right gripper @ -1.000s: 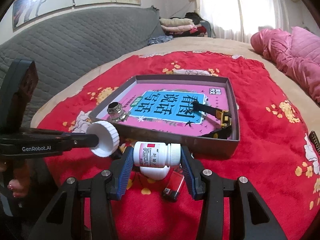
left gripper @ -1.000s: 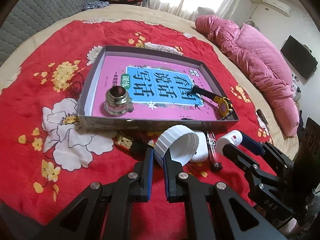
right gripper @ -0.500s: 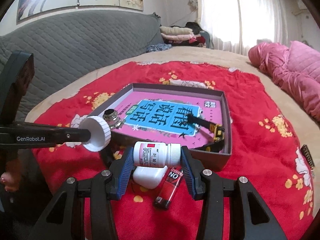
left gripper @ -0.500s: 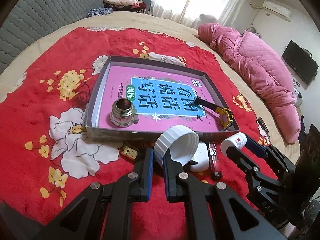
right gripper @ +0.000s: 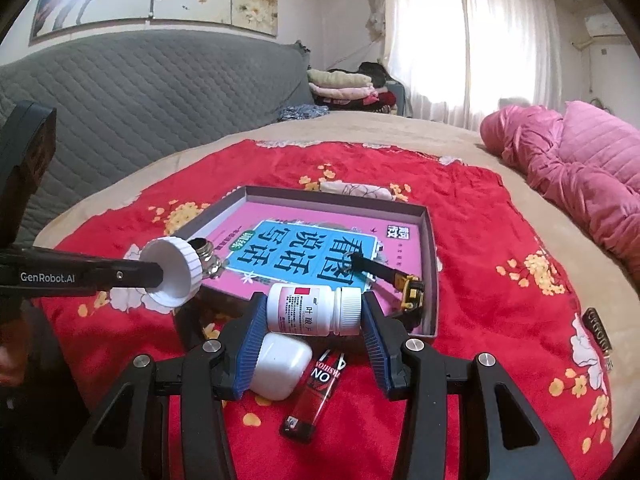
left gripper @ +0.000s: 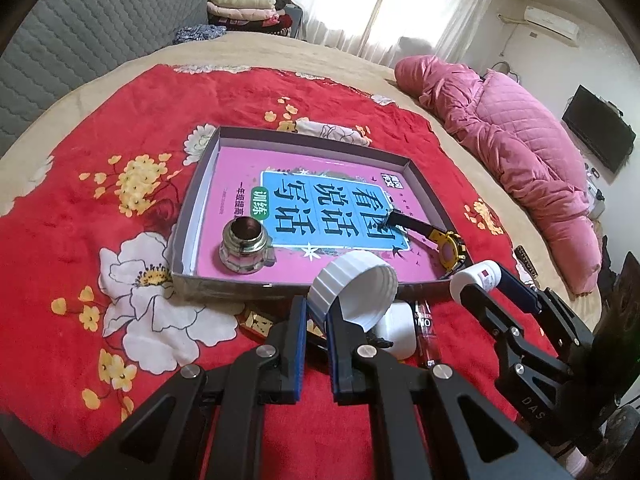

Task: Organize rigid objects
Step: 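Lift the cap with left tool while right tool carries the pill bottle over the box, then lower the cap onto the workbook beside the jar while right tool lowers the pill bottle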

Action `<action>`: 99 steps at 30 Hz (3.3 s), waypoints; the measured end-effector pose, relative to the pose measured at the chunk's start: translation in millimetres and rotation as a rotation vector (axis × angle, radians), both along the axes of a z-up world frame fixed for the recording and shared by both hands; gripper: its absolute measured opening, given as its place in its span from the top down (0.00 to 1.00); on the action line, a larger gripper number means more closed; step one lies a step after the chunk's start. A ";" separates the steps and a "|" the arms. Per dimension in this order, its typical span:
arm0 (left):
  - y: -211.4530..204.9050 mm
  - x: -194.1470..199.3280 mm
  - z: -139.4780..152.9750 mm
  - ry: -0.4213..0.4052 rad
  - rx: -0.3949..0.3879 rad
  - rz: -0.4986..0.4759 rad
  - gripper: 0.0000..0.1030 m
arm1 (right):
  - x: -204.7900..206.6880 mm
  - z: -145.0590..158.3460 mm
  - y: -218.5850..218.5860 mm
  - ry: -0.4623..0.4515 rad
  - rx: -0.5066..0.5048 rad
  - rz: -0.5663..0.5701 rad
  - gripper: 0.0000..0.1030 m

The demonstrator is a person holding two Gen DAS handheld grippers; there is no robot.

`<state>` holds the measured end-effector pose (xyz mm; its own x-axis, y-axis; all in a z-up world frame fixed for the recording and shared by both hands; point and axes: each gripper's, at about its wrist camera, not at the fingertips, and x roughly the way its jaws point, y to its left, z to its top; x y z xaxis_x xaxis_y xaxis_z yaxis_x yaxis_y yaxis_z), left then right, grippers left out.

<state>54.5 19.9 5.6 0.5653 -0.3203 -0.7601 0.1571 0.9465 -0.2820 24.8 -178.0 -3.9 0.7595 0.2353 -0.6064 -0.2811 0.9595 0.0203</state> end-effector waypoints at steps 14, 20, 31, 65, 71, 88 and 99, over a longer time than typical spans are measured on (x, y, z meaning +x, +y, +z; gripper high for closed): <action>-0.1 9.1 2.2 -0.011 0.004 0.032 0.91 | 9.2 2.1 -9.5 -0.019 0.041 -0.022 0.53; 0.0 12.8 3.4 -0.020 0.015 0.039 0.91 | 11.7 4.6 -13.9 -0.031 0.052 -0.031 0.53; -4.3 24.3 3.8 -0.024 0.014 0.049 0.91 | 21.9 4.8 -17.5 -0.047 0.051 -0.042 0.53; -19.1 66.7 -35.0 0.116 0.031 0.056 0.91 | 48.2 -9.4 -15.9 -0.021 0.052 -0.020 0.53; -17.4 72.6 -39.7 0.166 0.023 0.059 0.91 | 51.2 -11.2 -15.0 -0.016 0.045 -0.021 0.53; -20.8 87.0 -42.6 0.271 0.074 0.078 0.90 | 65.7 -26.3 -18.3 0.055 0.039 -0.043 0.53; -18.8 90.6 -44.7 0.299 0.083 0.090 0.90 | 74.1 -36.6 -13.8 0.088 0.016 -0.024 0.53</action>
<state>145.0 1.1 -39.1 0.3365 -0.2096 -0.9181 -0.0063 0.9744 -0.2248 99.0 -191.8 -40.5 0.7091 0.2278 -0.6673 -0.2543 0.9653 0.0594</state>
